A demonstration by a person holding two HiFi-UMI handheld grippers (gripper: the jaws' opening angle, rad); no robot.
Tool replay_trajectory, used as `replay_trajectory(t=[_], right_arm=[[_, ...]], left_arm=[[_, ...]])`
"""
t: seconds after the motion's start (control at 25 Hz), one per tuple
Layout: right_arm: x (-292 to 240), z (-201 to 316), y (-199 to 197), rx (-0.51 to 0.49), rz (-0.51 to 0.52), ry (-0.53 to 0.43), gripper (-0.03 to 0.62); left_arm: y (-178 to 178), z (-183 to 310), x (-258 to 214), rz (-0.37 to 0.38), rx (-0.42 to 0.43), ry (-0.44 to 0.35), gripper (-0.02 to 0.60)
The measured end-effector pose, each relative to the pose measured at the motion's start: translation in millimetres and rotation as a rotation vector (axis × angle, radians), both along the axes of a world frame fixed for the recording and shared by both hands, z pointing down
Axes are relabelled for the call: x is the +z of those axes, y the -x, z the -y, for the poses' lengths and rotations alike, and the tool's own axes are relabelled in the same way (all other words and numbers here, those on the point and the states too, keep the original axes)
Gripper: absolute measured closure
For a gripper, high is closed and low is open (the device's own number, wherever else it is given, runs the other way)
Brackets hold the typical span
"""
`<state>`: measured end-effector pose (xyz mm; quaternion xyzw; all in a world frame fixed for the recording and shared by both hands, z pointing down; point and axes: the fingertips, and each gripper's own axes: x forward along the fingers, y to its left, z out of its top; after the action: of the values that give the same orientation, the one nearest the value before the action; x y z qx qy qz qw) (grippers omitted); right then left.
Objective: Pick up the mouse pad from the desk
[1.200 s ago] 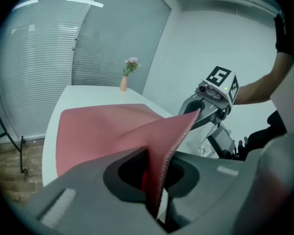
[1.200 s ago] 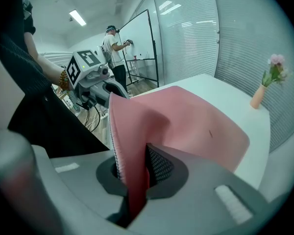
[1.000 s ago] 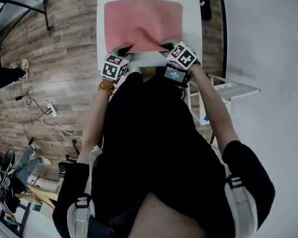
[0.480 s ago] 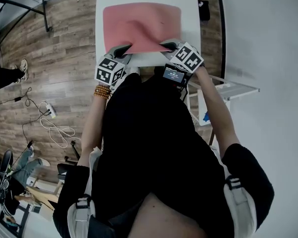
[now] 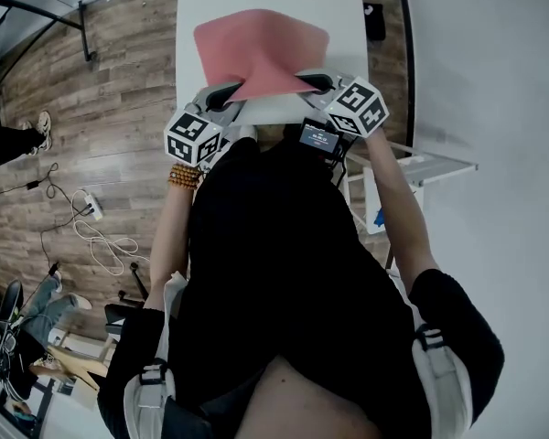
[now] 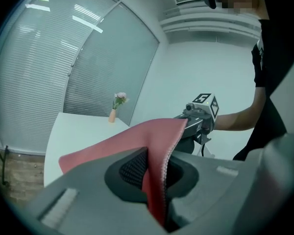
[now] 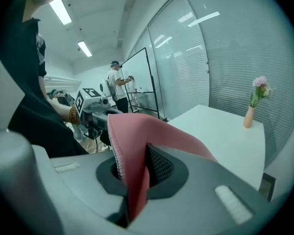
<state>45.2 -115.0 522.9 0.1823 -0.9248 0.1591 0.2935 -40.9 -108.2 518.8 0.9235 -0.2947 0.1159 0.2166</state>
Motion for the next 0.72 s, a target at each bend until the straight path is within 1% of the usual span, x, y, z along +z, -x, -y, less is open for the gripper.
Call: replay_trajectory(t=[0.04, 0.36, 0.72], right_arm=[[-3.5, 0.0, 1.3, 0.002, 0.014, 0.004, 0.554], [-13.0, -3.1, 2.3, -0.009, 0.023, 0.002, 0.553], [-43.8, -7.2, 8.7, 0.0, 0.125, 0.011, 0.552]], left_arm=[[-0.9, -0.4, -2.1, -0.002, 0.0, -0.002, 0.554], [0.2, -0.8, -13.3, -0.011, 0.005, -0.013, 0.558], [-1.2, -2.3, -46.2, -0.07, 0.026, -0.052, 0.56]])
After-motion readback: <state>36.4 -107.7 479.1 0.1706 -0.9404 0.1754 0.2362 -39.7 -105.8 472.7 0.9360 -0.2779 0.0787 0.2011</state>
